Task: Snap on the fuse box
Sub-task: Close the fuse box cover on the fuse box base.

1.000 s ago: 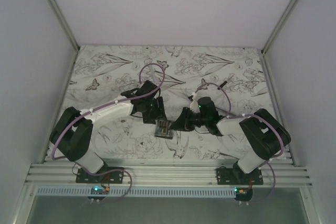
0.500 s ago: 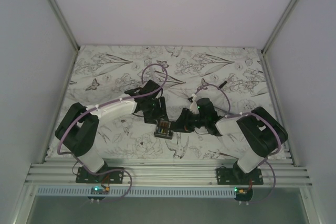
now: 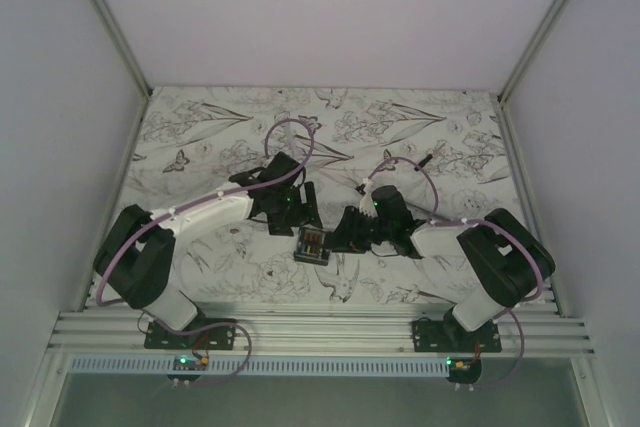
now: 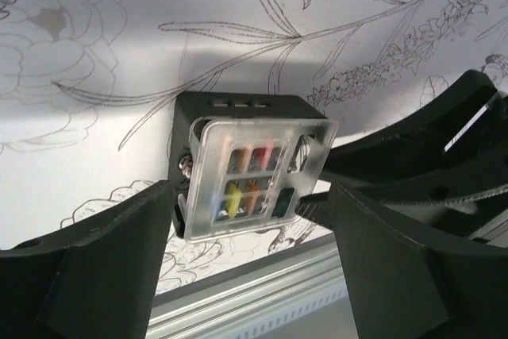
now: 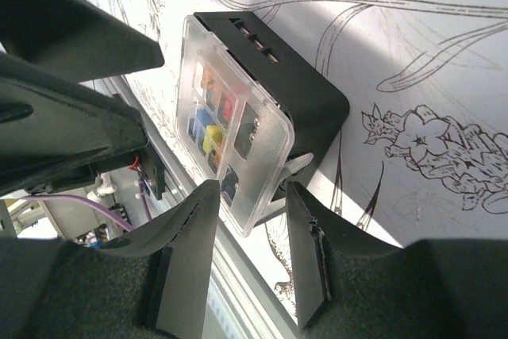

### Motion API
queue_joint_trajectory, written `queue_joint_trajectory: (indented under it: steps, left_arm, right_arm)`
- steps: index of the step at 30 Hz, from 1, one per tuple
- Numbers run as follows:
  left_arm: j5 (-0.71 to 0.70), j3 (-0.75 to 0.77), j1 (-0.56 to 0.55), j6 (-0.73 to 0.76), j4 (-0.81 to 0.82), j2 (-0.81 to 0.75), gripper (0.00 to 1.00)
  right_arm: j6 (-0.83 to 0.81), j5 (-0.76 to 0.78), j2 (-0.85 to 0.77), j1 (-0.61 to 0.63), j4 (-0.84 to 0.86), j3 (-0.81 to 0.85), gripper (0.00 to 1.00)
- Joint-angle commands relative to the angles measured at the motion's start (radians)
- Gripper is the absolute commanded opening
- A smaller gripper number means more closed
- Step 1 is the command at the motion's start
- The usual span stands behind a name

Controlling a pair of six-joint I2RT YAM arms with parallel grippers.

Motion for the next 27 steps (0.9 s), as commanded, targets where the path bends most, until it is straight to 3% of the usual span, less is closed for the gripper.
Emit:
queue_joint_trajectory:
  steps: [1, 17, 27]
  left_arm:
    - [-0.007, -0.056, 0.003, 0.006, -0.040, -0.055, 0.82]
    - [0.112, -0.096, -0.029, -0.030, 0.015, 0.002, 0.80]
    - [0.054, -0.131, -0.027, -0.043, 0.016, -0.026, 0.80]
  right_arm:
    - [-0.033, 0.036, -0.020, 0.017, -0.034, 0.037, 0.44]
    - [-0.046, 0.061, 0.000, 0.047, -0.061, 0.086, 0.43]
    - [-0.103, 0.143, -0.018, 0.060, -0.163, 0.110, 0.44]
